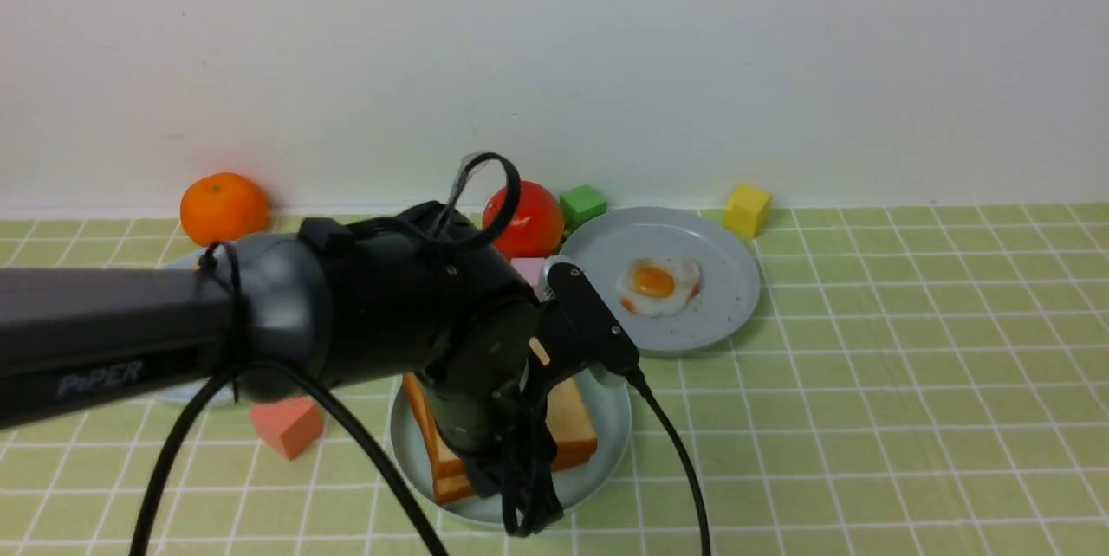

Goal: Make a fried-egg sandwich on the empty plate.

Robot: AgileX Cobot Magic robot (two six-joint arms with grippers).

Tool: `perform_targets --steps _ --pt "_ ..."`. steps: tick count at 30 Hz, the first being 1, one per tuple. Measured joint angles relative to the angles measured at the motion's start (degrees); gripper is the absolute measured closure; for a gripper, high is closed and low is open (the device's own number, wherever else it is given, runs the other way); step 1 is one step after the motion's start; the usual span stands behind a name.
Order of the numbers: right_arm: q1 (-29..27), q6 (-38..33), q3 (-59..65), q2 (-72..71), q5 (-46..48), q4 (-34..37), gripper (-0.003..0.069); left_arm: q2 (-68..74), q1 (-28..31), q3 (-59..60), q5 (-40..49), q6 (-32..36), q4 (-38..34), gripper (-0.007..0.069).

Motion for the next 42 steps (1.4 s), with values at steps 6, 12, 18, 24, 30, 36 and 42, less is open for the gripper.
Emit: perform_targets --steps 6,12,18,24,30,36,42 --pt "0.0 0.0 0.0 0.0 -0.1 -0.5 0.0624 -11.8 -2.9 -2.3 4.3 -5.5 -5.0 0.0308" --pt "0.0 3.4 0.0 -0.1 0.3 -2.3 0.0624 -32.3 -8.6 -0.2 0.8 -12.0 -5.9 0.0569" --pt "0.0 10.0 2.8 -4.5 0.8 -7.7 0.0651 -55.3 -9.7 16.8 -11.8 -15.5 -8.0 0.0638" --pt "0.0 17.8 9.7 -14.7 -1.2 -12.8 0.0656 -68.4 -9.7 38.1 -28.0 -15.8 -9.2 0.0638" --pt "0.0 25.4 18.5 -26.5 -8.4 -15.2 0.0656 -73.3 -9.7 53.5 -47.1 -15.8 -10.1 0.0638" --pt "0.0 30.0 25.9 -28.7 -20.6 -15.4 0.0652 -73.3 -9.7 58.2 -50.9 -15.8 -10.1 0.0638" --pt "0.0 31.3 34.3 -28.6 -34.2 -15.5 0.0645 -73.3 -9.7 58.9 -45.6 -15.8 -10.1 0.0638"
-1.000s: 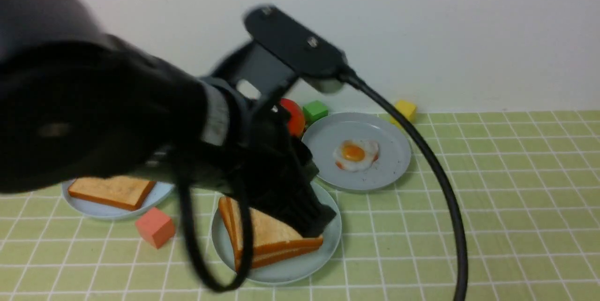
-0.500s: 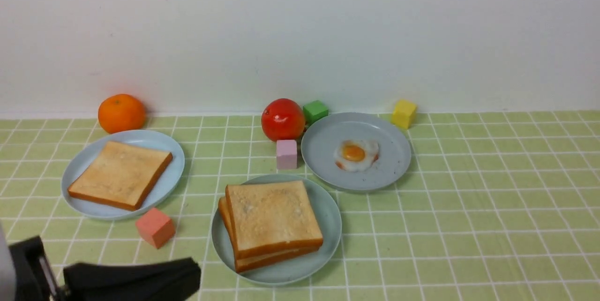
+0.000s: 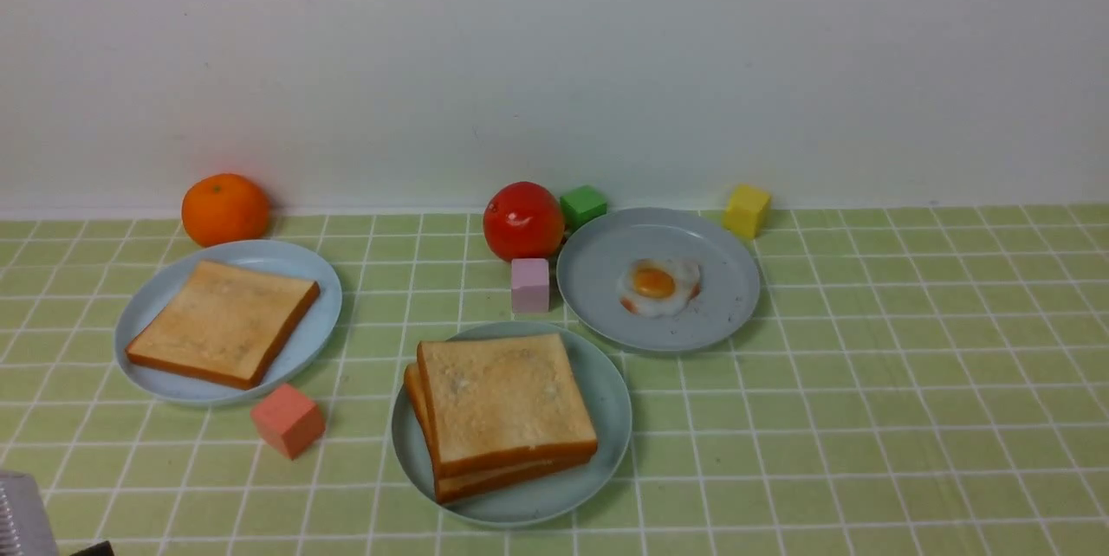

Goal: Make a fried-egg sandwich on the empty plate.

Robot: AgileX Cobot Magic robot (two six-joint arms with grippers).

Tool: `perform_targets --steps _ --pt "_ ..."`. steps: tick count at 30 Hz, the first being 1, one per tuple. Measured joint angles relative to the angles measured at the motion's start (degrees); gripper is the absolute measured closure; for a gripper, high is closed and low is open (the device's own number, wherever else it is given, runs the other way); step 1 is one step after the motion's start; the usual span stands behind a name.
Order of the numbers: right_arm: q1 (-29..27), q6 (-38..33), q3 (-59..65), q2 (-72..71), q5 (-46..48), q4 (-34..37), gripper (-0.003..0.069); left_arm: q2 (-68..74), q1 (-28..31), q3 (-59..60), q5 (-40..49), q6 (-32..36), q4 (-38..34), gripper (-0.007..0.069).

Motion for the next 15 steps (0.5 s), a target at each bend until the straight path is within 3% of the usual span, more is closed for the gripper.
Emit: perform_targets --steps 11,13,15 --pt "-0.1 0.1 9.7 0.0 -2.2 -2.9 0.0646 0.0 0.0 0.0 5.2 0.0 0.0 0.0638" --pt "-2.5 0.1 10.6 -0.7 -2.3 -5.4 0.0662 0.0 0.0 0.0 5.2 0.0 0.0 0.0638" --pt "-8.7 -0.6 12.2 -1.6 -4.5 -7.9 0.0671 0.0 0.0 0.0 5.2 0.0 0.0 0.0638"
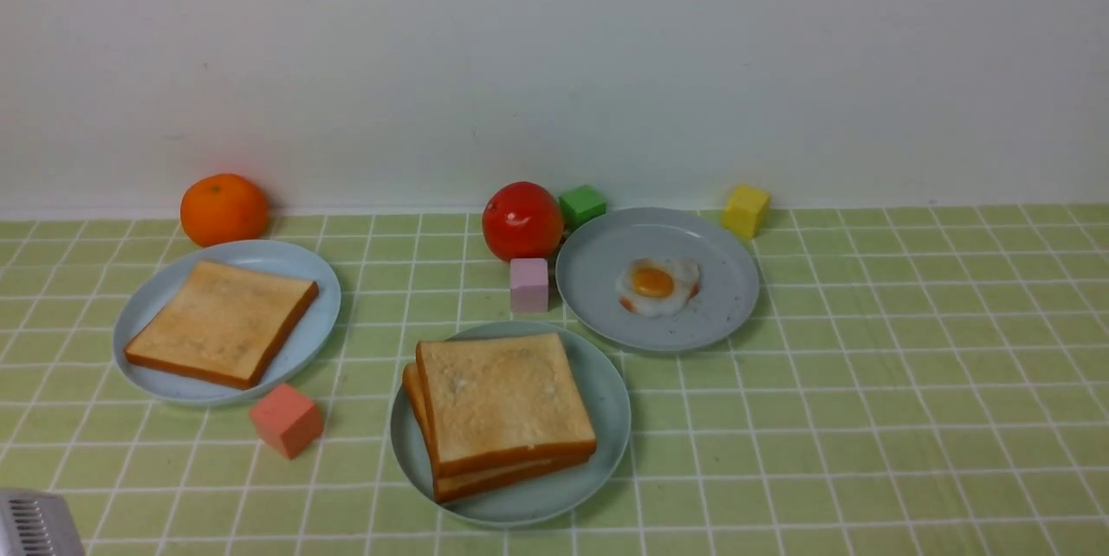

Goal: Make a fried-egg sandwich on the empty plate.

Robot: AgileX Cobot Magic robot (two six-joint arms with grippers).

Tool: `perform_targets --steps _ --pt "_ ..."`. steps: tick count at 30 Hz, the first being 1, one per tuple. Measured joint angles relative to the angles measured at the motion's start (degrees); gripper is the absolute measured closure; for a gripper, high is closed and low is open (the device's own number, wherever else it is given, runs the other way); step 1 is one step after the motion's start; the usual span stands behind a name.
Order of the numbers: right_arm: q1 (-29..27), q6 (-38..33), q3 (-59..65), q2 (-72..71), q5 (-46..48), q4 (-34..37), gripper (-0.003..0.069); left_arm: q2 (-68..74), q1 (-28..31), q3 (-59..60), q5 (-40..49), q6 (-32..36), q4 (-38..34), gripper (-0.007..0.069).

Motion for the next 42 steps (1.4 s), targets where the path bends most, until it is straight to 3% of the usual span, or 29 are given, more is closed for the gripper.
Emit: perform_targets --steps 5,9,18,42 --pt "-9.9 -3.8 5.0 -2.2 -4.2 -0.2 0.0671 0.0 0.0 0.0 0.0 0.0 0.0 0.0638" --pt "-13.8 -4.8 9.7 -3.7 -7.3 2.3 0.0671 -0.1 0.0 0.0 0.0 0.0 0.0 0.0637" --pt "-14.7 -9.3 9.8 -3.7 -6.4 3.3 0.0671 -0.2 0.0 0.0 0.0 0.0 0.0 0.0634" --pt "-14.7 -9.5 9.6 -3.7 -5.7 3.3 0.0669 -0.2 0.0 0.0 0.0 0.0 0.0 0.0617"
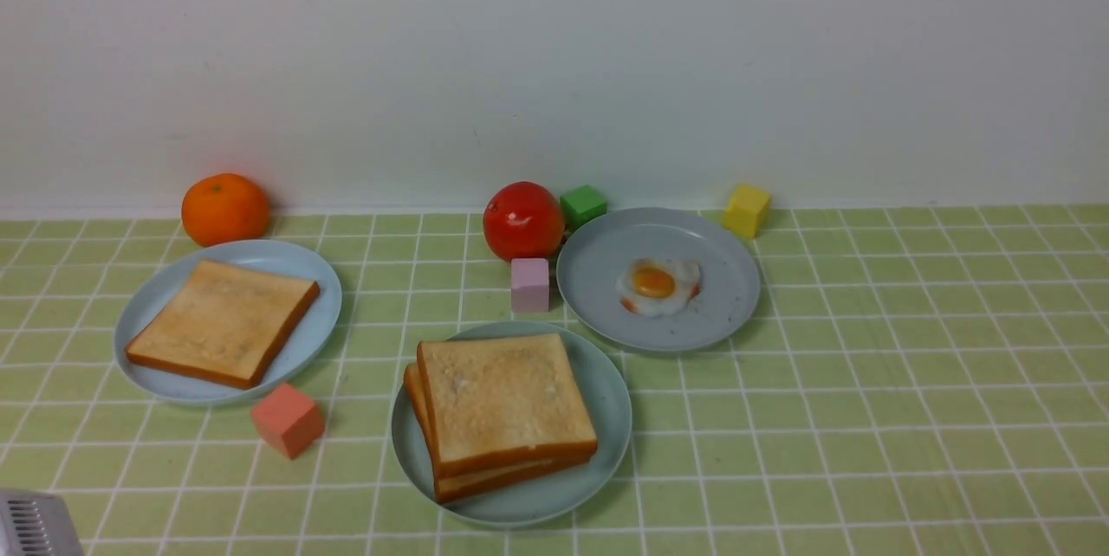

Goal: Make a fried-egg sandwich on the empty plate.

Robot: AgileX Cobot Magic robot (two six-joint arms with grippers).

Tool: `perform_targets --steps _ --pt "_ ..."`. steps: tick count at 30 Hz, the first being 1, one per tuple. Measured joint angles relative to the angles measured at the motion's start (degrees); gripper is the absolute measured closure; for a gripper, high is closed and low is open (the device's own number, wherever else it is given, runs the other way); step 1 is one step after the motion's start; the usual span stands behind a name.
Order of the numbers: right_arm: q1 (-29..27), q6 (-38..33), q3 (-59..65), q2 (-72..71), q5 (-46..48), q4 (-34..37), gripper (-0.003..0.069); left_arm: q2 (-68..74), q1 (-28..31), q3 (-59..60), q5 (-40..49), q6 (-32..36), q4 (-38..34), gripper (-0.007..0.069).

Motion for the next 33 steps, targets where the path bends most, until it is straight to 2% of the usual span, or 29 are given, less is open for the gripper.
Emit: perform_targets --steps 10,12,15,20,21,22,24,25,26,29,33 --pt "0.0 0.0 0.0 0.0 0.0 0.0 0.0668 -0.5 0.0 0.7 0.0 0.1 0.1 0.0606" --pt "0.0 0.0 0.0 0.0 0.0 0.0 0.0668 -2.5 2.1 1.2 -0.4 0.4 -0.2 0.061" --pt "0.0 0.0 0.0 0.0 0.0 0.0 0.0666 -7.9 9.7 2.4 -1.4 0.5 -2.5 0.0638" --pt "0.0 0.0 0.0 0.0 0.0 0.0 0.0663 -19.0 28.0 6.3 0.0 0.5 -4.7 0.0638" --pt "0.0 0.0 0.0 0.0 0.0 0.0 0.0663 -20.0 28.8 6.5 0.0 0.5 -4.7 0.0638" --pt "0.0 0.0 0.0 0.0 0.0 0.0 0.0662 -23.3 34.8 8.4 1.6 0.2 -5.6 0.0638" --pt "0.0 0.0 0.0 0.0 0.0 0.0 0.0662 -27.7 41.3 10.1 5.4 0.0 -7.1 0.0638" --pt "0.0 0.0 0.0 0.0 0.0 0.0 0.0662 -28.0 41.9 10.3 6.4 0.0 -7.4 0.0638" --pt "0.0 0.0 0.0 0.0 0.0 0.0 0.066 -28.8 45.0 10.4 10.7 0.0 -8.3 0.0638" --pt "0.0 0.0 0.0 -0.1 0.0 0.0 0.0657 -29.3 48.3 10.6 19.8 0.0 -9.0 0.0638" --pt "0.0 0.0 0.0 -0.1 0.1 0.0 0.0654 -29.3 48.7 10.8 22.1 0.0 -9.1 0.0638"
